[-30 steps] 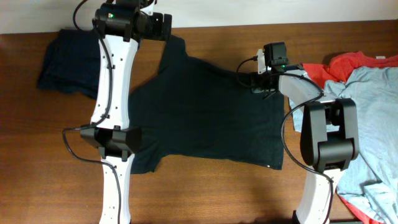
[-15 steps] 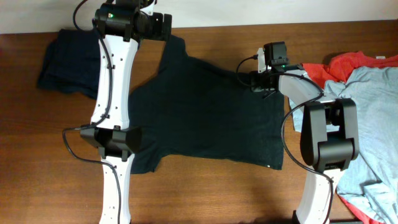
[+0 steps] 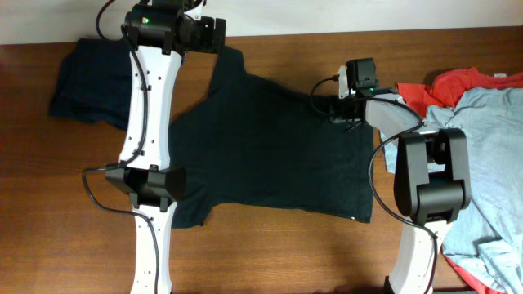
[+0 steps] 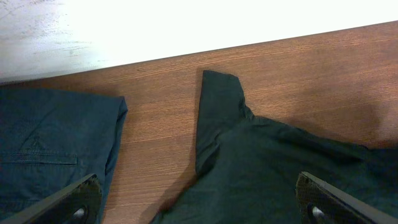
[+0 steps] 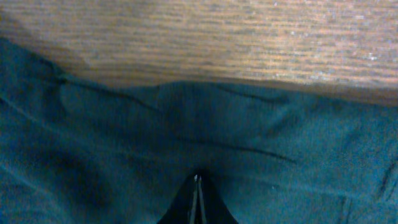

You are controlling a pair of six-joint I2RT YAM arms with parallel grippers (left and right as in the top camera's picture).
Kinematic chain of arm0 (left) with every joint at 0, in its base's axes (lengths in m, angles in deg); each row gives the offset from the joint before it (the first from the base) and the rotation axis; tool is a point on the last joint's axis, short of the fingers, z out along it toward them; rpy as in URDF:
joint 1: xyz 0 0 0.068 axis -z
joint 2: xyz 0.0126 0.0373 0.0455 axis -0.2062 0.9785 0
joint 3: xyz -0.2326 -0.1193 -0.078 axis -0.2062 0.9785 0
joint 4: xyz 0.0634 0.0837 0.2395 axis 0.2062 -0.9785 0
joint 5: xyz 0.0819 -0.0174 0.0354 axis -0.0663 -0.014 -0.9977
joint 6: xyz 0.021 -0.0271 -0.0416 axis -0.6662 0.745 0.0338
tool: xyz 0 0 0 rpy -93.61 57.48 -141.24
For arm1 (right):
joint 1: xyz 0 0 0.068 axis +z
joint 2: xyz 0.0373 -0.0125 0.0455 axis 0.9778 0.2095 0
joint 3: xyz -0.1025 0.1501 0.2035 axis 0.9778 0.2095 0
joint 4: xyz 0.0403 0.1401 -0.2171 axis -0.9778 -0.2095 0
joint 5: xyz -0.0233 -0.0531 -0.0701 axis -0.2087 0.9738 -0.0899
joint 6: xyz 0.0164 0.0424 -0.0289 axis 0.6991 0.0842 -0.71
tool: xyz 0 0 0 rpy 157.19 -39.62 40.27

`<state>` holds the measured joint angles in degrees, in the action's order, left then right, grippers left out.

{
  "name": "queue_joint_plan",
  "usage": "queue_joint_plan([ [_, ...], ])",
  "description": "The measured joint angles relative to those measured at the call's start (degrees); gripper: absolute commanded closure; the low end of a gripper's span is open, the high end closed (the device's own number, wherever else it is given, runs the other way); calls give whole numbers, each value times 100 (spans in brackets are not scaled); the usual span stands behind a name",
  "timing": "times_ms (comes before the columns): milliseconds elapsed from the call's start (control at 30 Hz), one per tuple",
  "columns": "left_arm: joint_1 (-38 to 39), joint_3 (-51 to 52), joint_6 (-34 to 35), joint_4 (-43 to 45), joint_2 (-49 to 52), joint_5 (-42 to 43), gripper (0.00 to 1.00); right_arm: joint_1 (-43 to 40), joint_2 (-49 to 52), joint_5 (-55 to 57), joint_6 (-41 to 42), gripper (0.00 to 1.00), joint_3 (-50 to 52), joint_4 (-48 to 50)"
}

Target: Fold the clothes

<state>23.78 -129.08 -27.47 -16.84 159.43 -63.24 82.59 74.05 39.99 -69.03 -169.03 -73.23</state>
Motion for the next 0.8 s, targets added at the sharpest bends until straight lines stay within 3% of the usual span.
queue_joint_plan([
  [800,0,0,0,0,0,0,1,-4,291,424,2,96,-37,1268],
])
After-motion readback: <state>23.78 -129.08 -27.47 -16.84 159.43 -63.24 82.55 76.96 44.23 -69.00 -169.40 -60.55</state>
